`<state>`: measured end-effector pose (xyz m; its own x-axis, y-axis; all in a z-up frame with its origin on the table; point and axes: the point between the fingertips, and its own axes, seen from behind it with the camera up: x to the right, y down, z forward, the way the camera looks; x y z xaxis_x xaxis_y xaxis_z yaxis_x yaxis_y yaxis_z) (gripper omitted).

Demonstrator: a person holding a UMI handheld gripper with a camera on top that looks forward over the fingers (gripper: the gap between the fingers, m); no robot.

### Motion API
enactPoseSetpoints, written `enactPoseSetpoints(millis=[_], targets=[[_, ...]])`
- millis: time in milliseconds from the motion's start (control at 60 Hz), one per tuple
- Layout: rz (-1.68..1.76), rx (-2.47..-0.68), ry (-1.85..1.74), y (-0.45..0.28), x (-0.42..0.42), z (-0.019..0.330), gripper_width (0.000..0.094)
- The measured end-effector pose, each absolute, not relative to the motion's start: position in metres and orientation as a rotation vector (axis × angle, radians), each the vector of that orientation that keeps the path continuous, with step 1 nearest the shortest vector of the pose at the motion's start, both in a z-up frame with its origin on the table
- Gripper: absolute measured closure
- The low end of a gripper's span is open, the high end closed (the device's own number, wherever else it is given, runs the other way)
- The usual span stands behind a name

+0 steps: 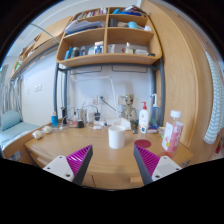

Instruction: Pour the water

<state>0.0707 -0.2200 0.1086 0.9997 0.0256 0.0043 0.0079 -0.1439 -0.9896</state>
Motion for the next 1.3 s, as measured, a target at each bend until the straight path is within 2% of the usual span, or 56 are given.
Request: enactPoseSetpoints(millis=[150,233,283,450,683,733,833,867,900,1117,1300], targets=[[-0.032,-1.794,0.088,-0.237,0.136,0.062,0.0091],[-0.088,-1.82,0.157,-0.241,0.162,0.055,0.008],[-0.102,-1.818,0.184,-0.238,0.206,0.04,0.0079],[-0.149,-1.764,0.212,-0.212,0.26,0.058,0.0087],[-0.194,-1.735,0.139,-0.156,0.289,0.076,0.0106],[-0.181,-1.727,0.135,-0.149,0.289,0.078,0.0137],[-0.156,-1.702,0.121,-0.138,0.286,0.086,0.026],[-0.148,-1.7,0.114,-0.136,0.285,0.087,0.0344],[-0.141,-1.693,0.116,-0.134,0.286,0.089,0.0481],[-0.143,-1.68,0.108,-0.133,0.283,0.089,0.0617],[-0.206,-1.679,0.071,-0.133,0.279,0.091,0.0617]])
